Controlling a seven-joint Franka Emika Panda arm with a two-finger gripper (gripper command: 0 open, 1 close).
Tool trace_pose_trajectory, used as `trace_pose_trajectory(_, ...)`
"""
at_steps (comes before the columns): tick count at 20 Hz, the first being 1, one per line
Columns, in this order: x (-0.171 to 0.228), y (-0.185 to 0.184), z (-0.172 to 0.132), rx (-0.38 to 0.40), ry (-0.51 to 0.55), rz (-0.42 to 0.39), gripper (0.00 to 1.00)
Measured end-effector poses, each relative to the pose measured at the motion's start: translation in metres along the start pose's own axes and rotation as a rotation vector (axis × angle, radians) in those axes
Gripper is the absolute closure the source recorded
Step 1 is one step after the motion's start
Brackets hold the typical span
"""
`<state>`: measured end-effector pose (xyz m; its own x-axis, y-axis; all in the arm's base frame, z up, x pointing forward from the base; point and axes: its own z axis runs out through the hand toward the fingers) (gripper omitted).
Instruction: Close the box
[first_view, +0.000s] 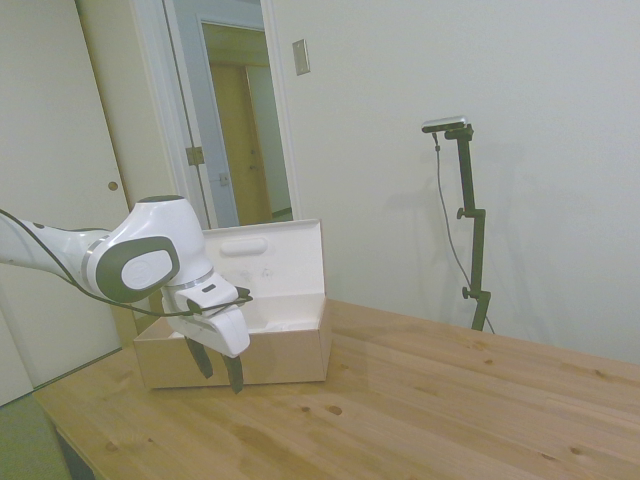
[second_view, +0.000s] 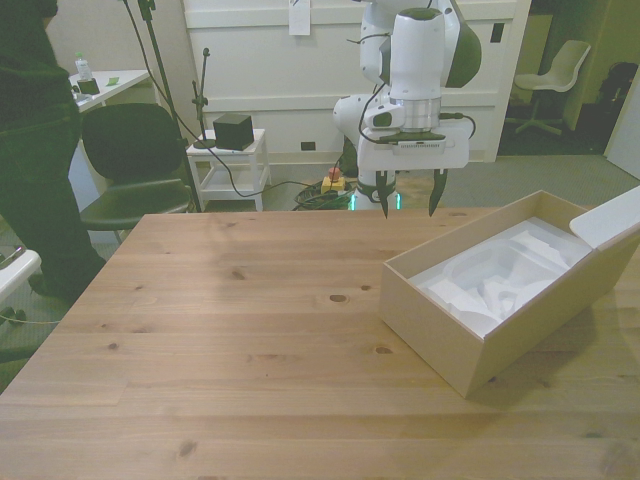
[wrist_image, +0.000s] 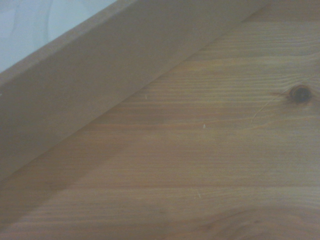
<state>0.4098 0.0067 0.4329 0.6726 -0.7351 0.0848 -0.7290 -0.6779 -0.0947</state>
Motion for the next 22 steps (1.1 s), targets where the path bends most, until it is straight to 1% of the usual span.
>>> trace_pose_trajectory(4,-0.006,-0.007,-0.002,0.003,0.003,-0.028,0.00)
trace_pose_trajectory(9,-0.016,-0.036,-0.032,0.043,0.048,-0.077,0.00)
trace_pose_trajectory(11,-0.022,-0.048,-0.053,0.058,0.067,-0.097,0.00)
trace_pose_trajectory(16,-0.036,-0.073,-0.121,0.100,0.107,-0.136,0.00)
trace_pose_trajectory(22,-0.047,-0.090,-0.199,0.167,0.156,-0.166,0.00)
